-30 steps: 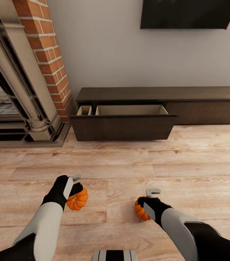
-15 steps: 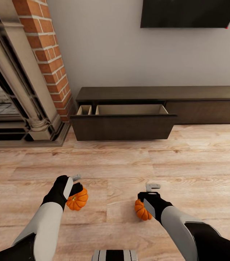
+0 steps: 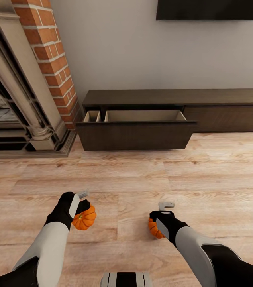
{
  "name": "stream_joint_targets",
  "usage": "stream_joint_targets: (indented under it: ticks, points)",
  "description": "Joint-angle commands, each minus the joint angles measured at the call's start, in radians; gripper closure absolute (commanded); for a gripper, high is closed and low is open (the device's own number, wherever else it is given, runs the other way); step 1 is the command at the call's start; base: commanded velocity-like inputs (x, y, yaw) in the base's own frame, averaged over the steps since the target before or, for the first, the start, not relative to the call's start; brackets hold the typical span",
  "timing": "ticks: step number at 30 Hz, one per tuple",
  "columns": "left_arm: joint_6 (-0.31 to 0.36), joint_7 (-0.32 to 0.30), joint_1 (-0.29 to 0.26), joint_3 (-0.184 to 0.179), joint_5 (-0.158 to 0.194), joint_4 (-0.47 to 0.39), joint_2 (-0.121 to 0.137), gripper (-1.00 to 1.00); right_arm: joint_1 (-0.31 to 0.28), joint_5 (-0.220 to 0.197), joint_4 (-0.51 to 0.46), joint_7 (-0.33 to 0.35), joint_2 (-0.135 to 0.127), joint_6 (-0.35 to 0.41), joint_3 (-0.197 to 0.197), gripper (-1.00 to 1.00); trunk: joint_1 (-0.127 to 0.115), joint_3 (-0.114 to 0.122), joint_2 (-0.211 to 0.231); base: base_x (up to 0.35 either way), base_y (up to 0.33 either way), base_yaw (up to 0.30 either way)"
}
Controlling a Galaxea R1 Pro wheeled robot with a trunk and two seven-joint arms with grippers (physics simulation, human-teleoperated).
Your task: Place each of the two pumpkins and all three candles from the living room inside a cabinet in the living room (use any cabinet), then make sure every cabinet is closed, and position the cauldron so it is next to a table in the living room.
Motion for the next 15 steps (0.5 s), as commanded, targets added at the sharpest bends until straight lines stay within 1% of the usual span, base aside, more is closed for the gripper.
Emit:
stream_joint_targets:
  ticks: [1, 4, 5, 6, 7, 9, 10, 12, 15]
  points:
    - [0.006, -0.002, 0.000, 0.006, -0.008, -0.012, -0.001, 1.00, 0.000, 0.010, -0.002, -0.002, 0.002, 0.007, -0.007, -1.00, 0.000, -0.001, 0.000, 0.000, 0.000, 0.000]
    - [0.021, -0.002, 0.000, 0.006, -0.004, -0.074, -0.003, 1.00, 0.000, 0.016, -0.002, -0.002, 0.009, 0.007, -0.008, -1.00, 0.000, -0.001, 0.000, 0.000, 0.000, 0.000]
    - [0.048, -0.002, 0.000, 0.005, 0.001, -0.112, -0.004, 1.00, 0.000, 0.023, -0.002, -0.002, 0.011, 0.007, -0.008, -1.00, 0.000, -0.001, 0.000, 0.000, 0.000, 0.000]
    - [0.067, -0.002, 0.000, 0.005, 0.004, -0.134, -0.005, 1.00, 0.000, 0.027, -0.002, -0.002, 0.012, 0.007, -0.008, -1.00, 0.000, -0.001, 0.000, 0.000, 0.000, 0.000]
    - [0.115, -0.002, 0.000, 0.003, 0.012, -0.180, -0.005, 1.00, 0.000, 0.034, -0.002, -0.002, 0.014, 0.007, -0.008, -1.00, 0.000, -0.001, 0.000, 0.000, 0.000, 0.000]
    - [0.155, -0.002, 0.000, 0.002, 0.021, -0.226, -0.006, 1.00, 0.000, 0.040, -0.002, -0.002, 0.015, 0.007, -0.008, -1.00, 0.000, -0.001, 0.000, 0.000, 0.000, 0.000]
    - [0.181, -0.002, 0.000, 0.001, 0.033, -0.264, -0.007, 1.00, 0.000, 0.044, -0.001, -0.002, 0.015, 0.008, -0.008, -1.00, 0.000, -0.001, 0.000, 0.000, 0.000, 0.000]
    - [0.202, 0.001, 0.000, -0.002, 0.052, -0.305, -0.010, 1.00, 0.000, 0.048, 0.000, -0.002, 0.017, 0.008, -0.008, -1.00, 0.000, -0.001, 0.000, 0.000, 0.000, 0.000]
    - [0.217, 0.003, 0.000, -0.005, 0.065, -0.333, -0.013, 1.00, 0.000, 0.051, 0.000, -0.003, 0.018, 0.007, -0.008, -1.00, 0.000, -0.001, 0.000, 0.000, 0.000, 0.000]
